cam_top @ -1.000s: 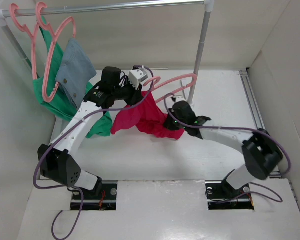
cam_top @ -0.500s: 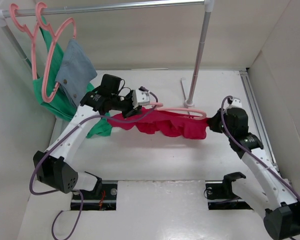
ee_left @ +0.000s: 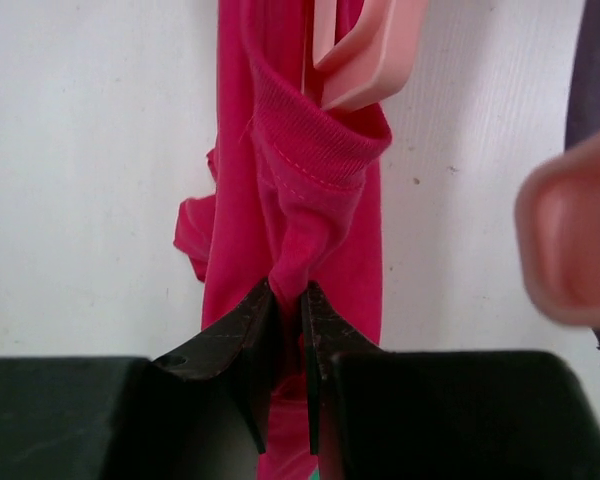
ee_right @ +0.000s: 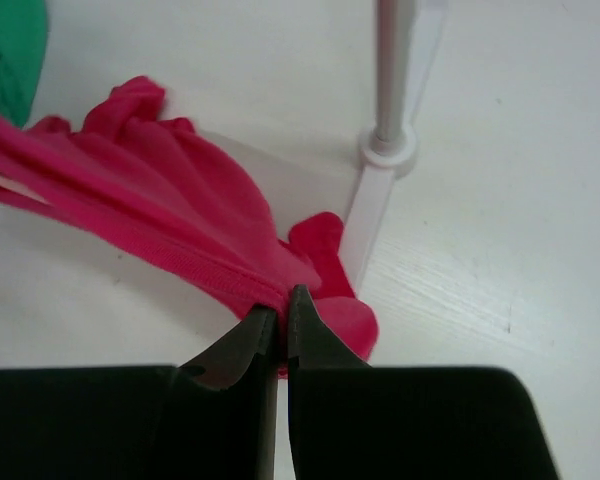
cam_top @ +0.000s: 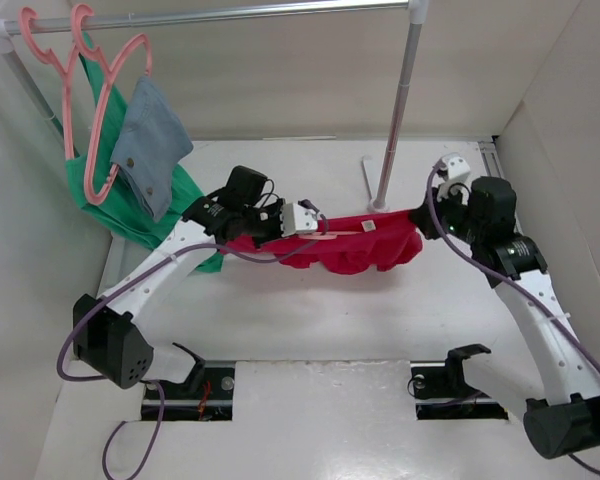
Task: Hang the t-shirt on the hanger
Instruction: Place tshirt on hanger
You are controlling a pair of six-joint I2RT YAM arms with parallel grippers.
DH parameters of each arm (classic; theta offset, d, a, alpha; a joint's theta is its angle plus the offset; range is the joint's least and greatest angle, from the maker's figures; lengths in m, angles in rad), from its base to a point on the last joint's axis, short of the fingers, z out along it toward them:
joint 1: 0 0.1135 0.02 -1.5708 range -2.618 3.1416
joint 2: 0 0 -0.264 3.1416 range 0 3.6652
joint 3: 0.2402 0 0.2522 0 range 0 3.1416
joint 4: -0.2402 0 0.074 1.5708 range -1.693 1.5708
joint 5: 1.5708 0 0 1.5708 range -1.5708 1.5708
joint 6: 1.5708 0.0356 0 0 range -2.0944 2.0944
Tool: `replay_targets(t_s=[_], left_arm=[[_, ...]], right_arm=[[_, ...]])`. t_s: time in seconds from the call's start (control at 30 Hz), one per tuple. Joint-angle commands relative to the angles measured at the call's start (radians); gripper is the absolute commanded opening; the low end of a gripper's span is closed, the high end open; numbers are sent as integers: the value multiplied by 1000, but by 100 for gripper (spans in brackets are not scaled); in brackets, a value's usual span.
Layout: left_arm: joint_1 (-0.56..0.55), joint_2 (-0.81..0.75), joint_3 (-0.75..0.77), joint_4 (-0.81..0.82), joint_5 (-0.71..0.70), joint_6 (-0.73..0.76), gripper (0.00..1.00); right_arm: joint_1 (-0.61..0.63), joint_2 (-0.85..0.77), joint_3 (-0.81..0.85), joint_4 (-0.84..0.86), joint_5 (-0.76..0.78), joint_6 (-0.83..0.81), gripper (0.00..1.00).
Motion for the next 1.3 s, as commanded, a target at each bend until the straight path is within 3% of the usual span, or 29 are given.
replay_targets(t_s=[0.0,0.13,0.2,0.27,0.3,0.37,0.4,0.5,0.6,0.77,0.93,1.07,1.2,1.23,1.27], left_arm=[[-34,-23,24,48,-39,-40,0],[-34,-56,70,59,182,-40,0],[-34,-67,70,59,218,-8,0],[-34,-67,70,30,227,22,0],[-34,-67,70,19,241,34,0],[-34,-67,70,-1,268,49,0],[-34,-67,60,-13,282,63,0],[-25,-67,60,-13,317,63,0],[-7,-44,60,-4,328,52,0],[13,-35,70,7,348,25,0],[32,-35,80,7,366,25,0],[32,-35,80,7,388,14,0],[41,-35,90,-2,410,3,0],[41,-35,90,-2,393,3,0],[41,-35,90,-2,376,3,0]], right_arm=[[85,58,106,-2,-105,-163,0],[201,153,126,76,-215,-183,0],[212,197,166,48,-281,-215,1],[212,217,200,-7,-294,-250,12],[212,227,220,-43,-294,-270,25],[212,236,286,-149,-247,-329,41],[212,236,309,-179,-231,-347,56],[222,256,399,-278,-188,-404,72],[305,279,458,-325,-197,-464,76],[445,308,361,-263,-210,-485,76],[467,331,251,-158,-185,-476,75],[467,359,240,-66,-60,-424,70],[458,394,249,-31,-32,-401,22],[458,394,249,-31,-41,-401,5],[458,379,249,-31,-41,-401,0]])
